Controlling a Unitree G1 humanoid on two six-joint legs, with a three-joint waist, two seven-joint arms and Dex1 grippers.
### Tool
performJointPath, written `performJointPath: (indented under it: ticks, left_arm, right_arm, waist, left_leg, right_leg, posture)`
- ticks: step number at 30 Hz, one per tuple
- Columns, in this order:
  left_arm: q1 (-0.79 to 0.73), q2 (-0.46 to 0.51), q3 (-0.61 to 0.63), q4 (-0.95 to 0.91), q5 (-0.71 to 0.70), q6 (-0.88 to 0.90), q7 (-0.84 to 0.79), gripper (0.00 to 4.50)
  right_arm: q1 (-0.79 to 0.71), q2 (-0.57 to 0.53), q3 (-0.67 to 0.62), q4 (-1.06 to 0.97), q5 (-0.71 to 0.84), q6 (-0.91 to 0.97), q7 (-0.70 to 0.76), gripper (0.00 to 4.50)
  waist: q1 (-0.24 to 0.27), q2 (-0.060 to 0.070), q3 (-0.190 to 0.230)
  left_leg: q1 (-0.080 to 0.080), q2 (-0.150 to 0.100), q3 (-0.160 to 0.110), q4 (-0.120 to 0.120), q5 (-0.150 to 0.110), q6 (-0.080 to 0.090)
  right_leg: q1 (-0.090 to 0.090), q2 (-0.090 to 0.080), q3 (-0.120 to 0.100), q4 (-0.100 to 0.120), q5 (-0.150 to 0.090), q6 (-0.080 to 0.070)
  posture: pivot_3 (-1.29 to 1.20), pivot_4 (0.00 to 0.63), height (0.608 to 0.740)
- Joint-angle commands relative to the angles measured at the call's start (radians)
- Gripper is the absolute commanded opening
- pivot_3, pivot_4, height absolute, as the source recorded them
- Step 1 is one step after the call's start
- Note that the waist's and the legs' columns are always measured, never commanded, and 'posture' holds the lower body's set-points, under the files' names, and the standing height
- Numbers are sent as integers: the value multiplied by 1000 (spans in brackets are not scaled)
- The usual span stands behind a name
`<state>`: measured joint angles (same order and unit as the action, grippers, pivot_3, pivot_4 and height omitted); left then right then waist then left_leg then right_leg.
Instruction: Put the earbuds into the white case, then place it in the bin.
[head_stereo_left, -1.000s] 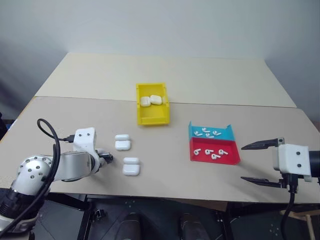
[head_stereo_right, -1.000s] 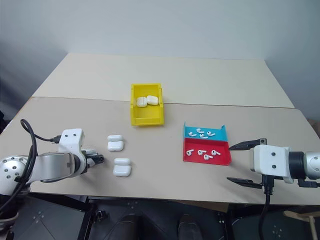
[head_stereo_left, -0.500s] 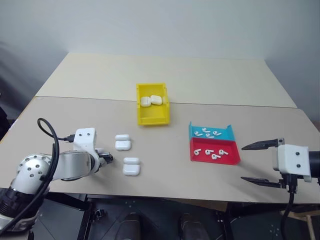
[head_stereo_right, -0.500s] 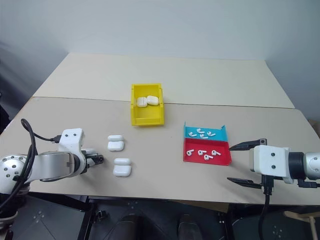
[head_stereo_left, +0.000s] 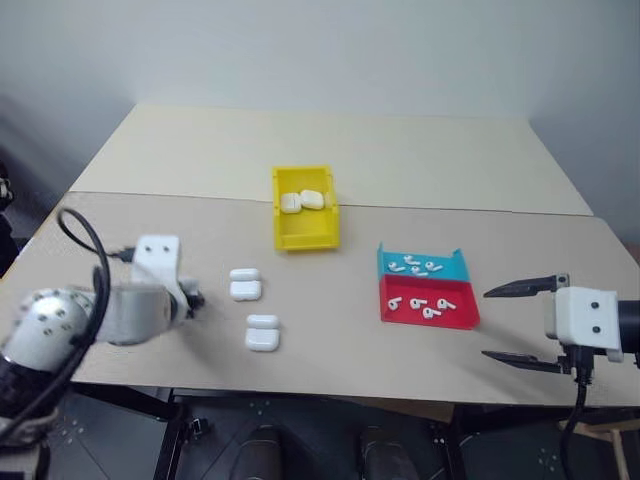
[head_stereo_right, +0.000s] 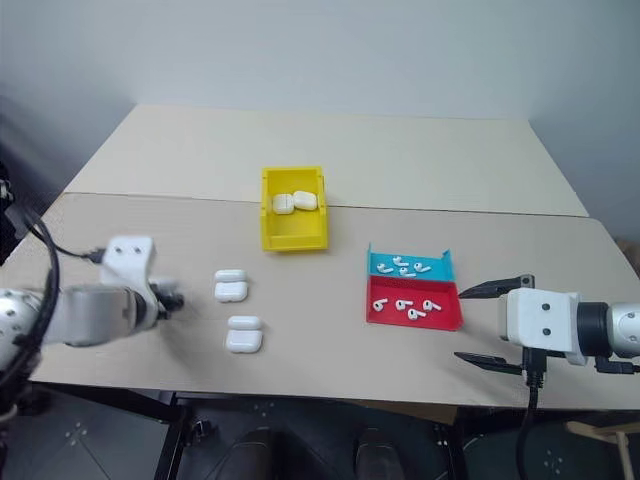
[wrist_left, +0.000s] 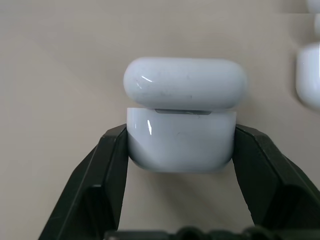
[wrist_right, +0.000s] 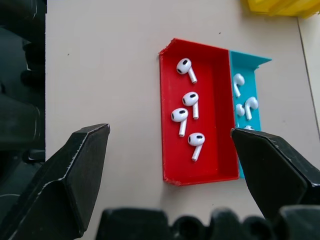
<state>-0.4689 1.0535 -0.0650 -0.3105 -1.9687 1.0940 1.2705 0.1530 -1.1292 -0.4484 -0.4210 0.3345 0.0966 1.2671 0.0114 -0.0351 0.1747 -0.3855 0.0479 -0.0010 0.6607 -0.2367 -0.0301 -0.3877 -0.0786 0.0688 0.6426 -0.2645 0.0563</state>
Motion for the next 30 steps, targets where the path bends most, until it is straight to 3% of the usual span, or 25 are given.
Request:
performJointPath:
  ticks: [1, 4, 8, 11, 14, 18, 22, 26, 30]
  left_arm:
    - [-125, 164, 8, 4, -3, 81, -131, 2798]
    - [-262, 253, 4, -12, 20, 142, -296, 2798]
    - [-285, 174, 50, -160, 351, 40, -685, 2798]
    - [-168, 88, 2, -262, 726, -207, -1002, 2798]
    - [-57, -12, -79, -273, 1014, -447, -1260, 2798]
    - [85, -242, -83, -186, 1223, -840, -1589, 2798]
    - [168, -422, -74, -75, 1225, -1098, -1966, 2798]
    - [209, -464, -86, 5, 1251, -1194, -2230, 2798]
    - [271, -537, -57, 9, 1246, -1236, -2287, 2798]
  right_arm:
    - [-49, -16, -21, 14, -3, -17, -8, 4500]
    - [-110, -36, -11, 37, 9, 5, -12, 4500]
    - [-225, -70, 45, 44, 31, 103, -42, 4500]
    - [-302, -105, 91, 37, 46, 161, -27, 4500]
    - [-329, -170, 126, 2, 77, 258, 9, 4500]
    - [-374, -246, 212, -40, 97, 368, 34, 4500]
    - [-518, -276, 376, -54, 80, 506, 25, 4500]
    - [-649, -236, 530, -34, 10, 593, 3, 4500]
    - [-688, -216, 614, -21, -48, 592, 20, 3615]
  waist:
    - [0, -2, 1]
    - [-1, -2, 1]
    - [0, -1, 1]
    - [0, -1, 1]
    - [-1, 0, 1]
    - [-1, -1, 2]
    - [-4, 0, 1]
    - [-11, 0, 1]
    - [-15, 1, 1]
  left_leg:
    - [-1, 0, 0, 0, 0, 0]
    - [-2, 0, 0, 0, 0, 0]
    - [-2, 0, 0, 0, 0, -1]
    - [-2, 0, 0, -1, 3, -6]
    - [-4, 0, 0, -2, 5, -9]
    - [-6, 0, 0, -1, 4, -7]
    - [-7, 1, 0, 0, 3, -5]
    - [-6, 1, 1, 0, 2, -4]
    - [-9, 1, 1, 1, 1, -2]
  right_leg:
    - [-1, 0, 0, 0, 0, 0]
    - [-1, 0, 0, -2, 0, 1]
    - [-1, 0, 0, -2, 0, 1]
    - [-2, 0, -1, -2, 1, 1]
    - [-3, 1, -1, -3, 1, 0]
    - [-4, 0, -1, -5, 1, 0]
    - [-4, 0, -1, -5, 2, 0]
    - [-5, 1, -1, -3, 2, 1]
    - [-6, 0, -1, -5, 2, 2]
  posture:
    - [0, 150, 740]
    - [0, 150, 740]
    - [0, 150, 740]
    - [0, 150, 740]
    - [0, 150, 740]
    - [0, 150, 740]
    - [0, 150, 740]
    - [0, 150, 740]
    - [0, 150, 740]
